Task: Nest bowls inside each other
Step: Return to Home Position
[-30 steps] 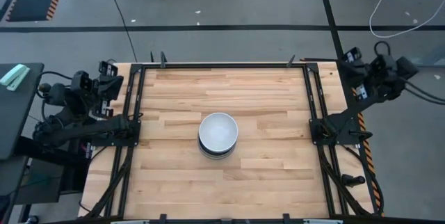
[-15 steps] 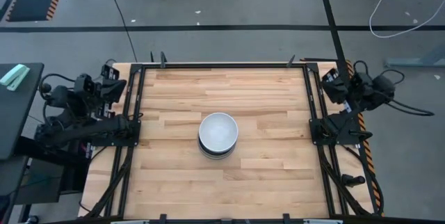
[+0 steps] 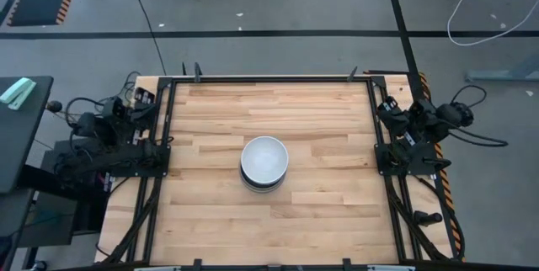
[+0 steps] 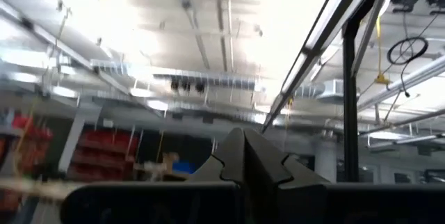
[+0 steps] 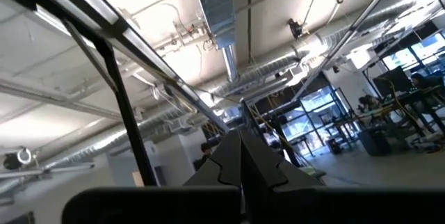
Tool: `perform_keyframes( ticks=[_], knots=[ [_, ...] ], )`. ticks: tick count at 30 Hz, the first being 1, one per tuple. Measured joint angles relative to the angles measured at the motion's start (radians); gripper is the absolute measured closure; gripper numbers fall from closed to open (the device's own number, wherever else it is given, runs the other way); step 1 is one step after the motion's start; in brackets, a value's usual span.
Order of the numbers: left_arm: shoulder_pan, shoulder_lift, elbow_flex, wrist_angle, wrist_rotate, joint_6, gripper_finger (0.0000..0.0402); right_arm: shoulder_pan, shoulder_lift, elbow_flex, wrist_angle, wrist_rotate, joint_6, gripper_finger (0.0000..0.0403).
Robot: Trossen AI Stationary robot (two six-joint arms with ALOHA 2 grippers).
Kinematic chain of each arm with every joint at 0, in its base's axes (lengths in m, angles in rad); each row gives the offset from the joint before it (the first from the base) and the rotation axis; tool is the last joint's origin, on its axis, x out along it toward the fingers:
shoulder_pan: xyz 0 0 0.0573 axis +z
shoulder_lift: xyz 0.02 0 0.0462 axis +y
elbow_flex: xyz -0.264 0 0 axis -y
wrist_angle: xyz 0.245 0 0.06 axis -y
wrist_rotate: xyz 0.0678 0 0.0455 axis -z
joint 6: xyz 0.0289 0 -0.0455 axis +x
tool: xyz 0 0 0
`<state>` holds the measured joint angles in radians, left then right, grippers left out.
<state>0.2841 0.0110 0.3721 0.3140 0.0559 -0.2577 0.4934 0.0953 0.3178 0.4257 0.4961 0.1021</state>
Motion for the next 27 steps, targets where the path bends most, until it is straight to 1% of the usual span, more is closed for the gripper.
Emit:
perform_keyframes(
  ticks=[5,8,16,19,21,24,27],
  knots=[
    [0.0,-0.007,-0.005,-0.001,0.0,-0.028,0.0384,0.0,-0.001,-0.073,0.096,-0.004,0.011,0.0398],
    [0.0,-0.007,-0.007,-0.061,0.0,-0.05,0.0376,0.001,-0.001,-0.108,0.159,-0.004,0.011,0.0396],
    [0.0,-0.007,-0.007,-0.159,0.0,-0.073,0.0394,0.001,-0.001,-0.174,0.226,-0.005,0.034,0.0398],
    [0.0,-0.006,-0.007,-0.189,0.0,-0.076,0.0393,0.001,-0.001,-0.207,0.265,-0.005,0.034,0.0397],
    [0.0,-0.006,-0.007,-0.213,0.0,-0.086,0.0385,0.001,0.0,-0.229,0.298,-0.004,0.034,0.0397],
    [0.0,-0.007,-0.025,-0.198,0.0,-0.098,0.0374,0.001,0.0,-0.265,0.363,-0.005,0.03,0.0398],
    [0.0,-0.007,-0.075,-0.155,-0.005,-0.113,0.0374,0.001,0.0,-0.299,0.4,-0.006,0.034,0.0398]
  ],
)
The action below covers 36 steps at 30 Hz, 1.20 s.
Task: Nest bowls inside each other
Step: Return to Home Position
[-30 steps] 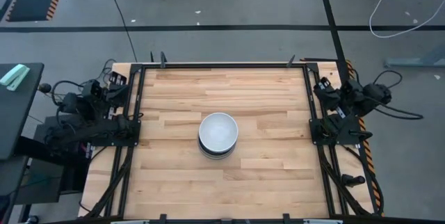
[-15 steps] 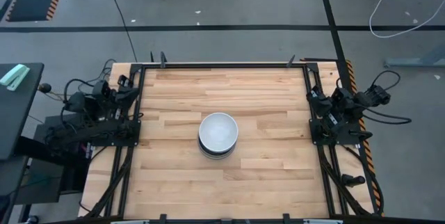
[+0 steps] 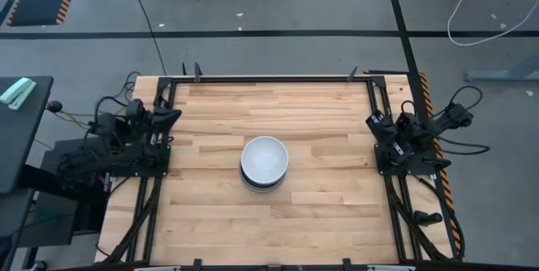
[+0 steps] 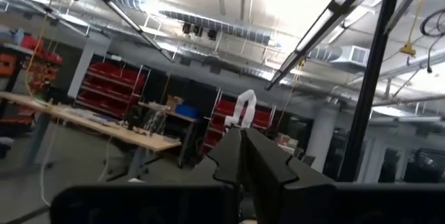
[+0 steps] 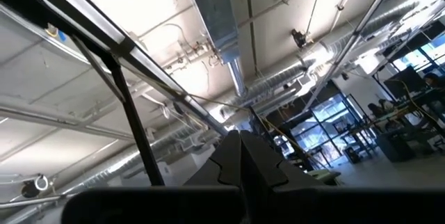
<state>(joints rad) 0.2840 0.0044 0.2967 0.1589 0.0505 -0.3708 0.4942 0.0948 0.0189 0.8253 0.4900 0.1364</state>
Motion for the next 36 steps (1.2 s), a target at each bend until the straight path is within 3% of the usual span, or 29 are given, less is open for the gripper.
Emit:
perform_keyframes(
  ticks=[7,16,30,36],
  knots=[
    [0.001,0.0,-0.101,0.202,-0.006,-0.031,0.0394,0.013,0.0,-0.004,0.104,-0.039,-0.081,0.0396],
    [0.001,0.0,-0.11,0.166,-0.006,-0.033,0.0372,0.033,0.0,-0.011,0.168,-0.061,-0.132,0.0396],
    [0.001,0.0,-0.113,0.1,-0.006,-0.024,0.0388,0.033,0.0,-0.011,0.097,-0.027,-0.086,0.0396],
    [0.001,0.0,-0.229,0.305,-0.044,-0.052,0.0384,0.033,0.0,-0.011,0.097,-0.026,-0.076,0.0398]
  ],
)
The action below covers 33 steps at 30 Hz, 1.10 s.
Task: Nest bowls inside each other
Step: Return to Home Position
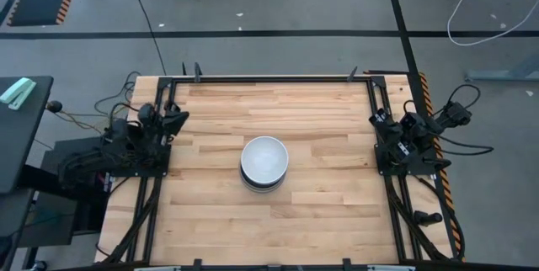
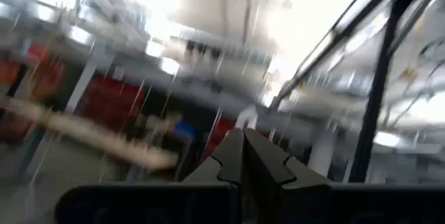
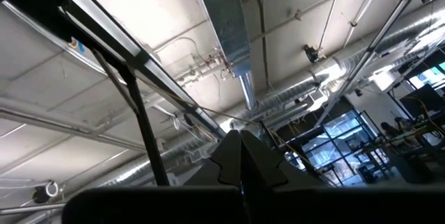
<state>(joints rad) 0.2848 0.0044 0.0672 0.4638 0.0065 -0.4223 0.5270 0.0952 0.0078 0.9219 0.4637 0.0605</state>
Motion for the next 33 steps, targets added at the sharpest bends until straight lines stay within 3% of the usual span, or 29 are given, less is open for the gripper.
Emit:
perform_keyframes(
  ticks=[4,13,25,33],
  knots=[
    [0.0,0.0,-0.059,0.213,-0.004,0.014,0.0395,0.0,0.0,0.0,0.0,0.005,0.02,0.0397],
    [0.0,0.001,-0.059,0.175,-0.002,0.02,0.0374,0.0,0.0,0.0,-0.036,0.011,0.073,0.0397],
    [0.0,0.001,-0.059,-0.077,0.05,-0.031,0.0396,0.0,0.0,0.0,-0.262,0.028,0.227,0.0396],
    [0.0,0.001,-0.059,-0.211,0.084,-0.046,0.0375,-0.001,0.0,0.0,-0.473,0.043,0.367,0.0397]
  ],
)
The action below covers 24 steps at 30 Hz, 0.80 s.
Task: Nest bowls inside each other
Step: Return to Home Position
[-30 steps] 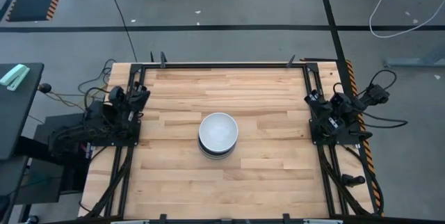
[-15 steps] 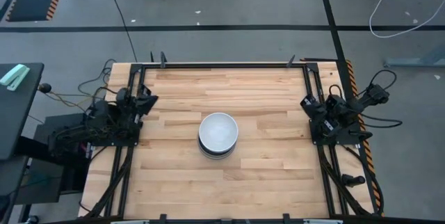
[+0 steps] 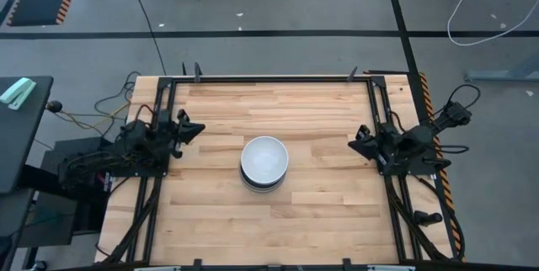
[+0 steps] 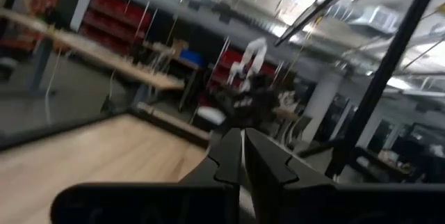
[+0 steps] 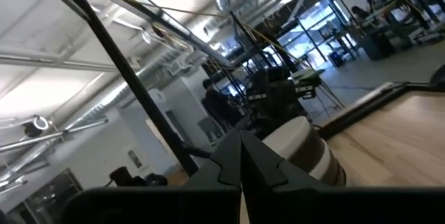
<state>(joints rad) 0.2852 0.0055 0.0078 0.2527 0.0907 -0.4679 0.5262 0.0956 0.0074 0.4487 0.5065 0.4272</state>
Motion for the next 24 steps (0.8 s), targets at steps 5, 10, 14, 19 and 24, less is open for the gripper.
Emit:
perform_keyframes(
  ticks=[5,10,14,19,24],
  knots=[
    [0.0,0.0,0.0,-0.092,0.0,0.0,0.0392,0.0,0.0,0.0,-0.046,0.009,0.0,0.0398],
    [0.0,0.0,0.0,-0.105,0.017,0.031,0.0391,0.0,0.0,0.0,-0.156,-0.011,0.036,0.0399],
    [0.0,0.0,0.0,-0.126,0.04,0.059,0.0383,0.0,0.0,0.0,-0.246,-0.068,0.059,0.0401],
    [0.0,0.0,0.0,-0.186,0.068,0.098,0.0396,-0.001,0.0,0.004,-0.323,-0.127,0.037,0.0401],
    [0.0,0.0,0.0,-0.196,0.067,0.149,0.0385,-0.006,0.004,0.007,-0.404,-0.172,0.015,0.0402]
  ],
)
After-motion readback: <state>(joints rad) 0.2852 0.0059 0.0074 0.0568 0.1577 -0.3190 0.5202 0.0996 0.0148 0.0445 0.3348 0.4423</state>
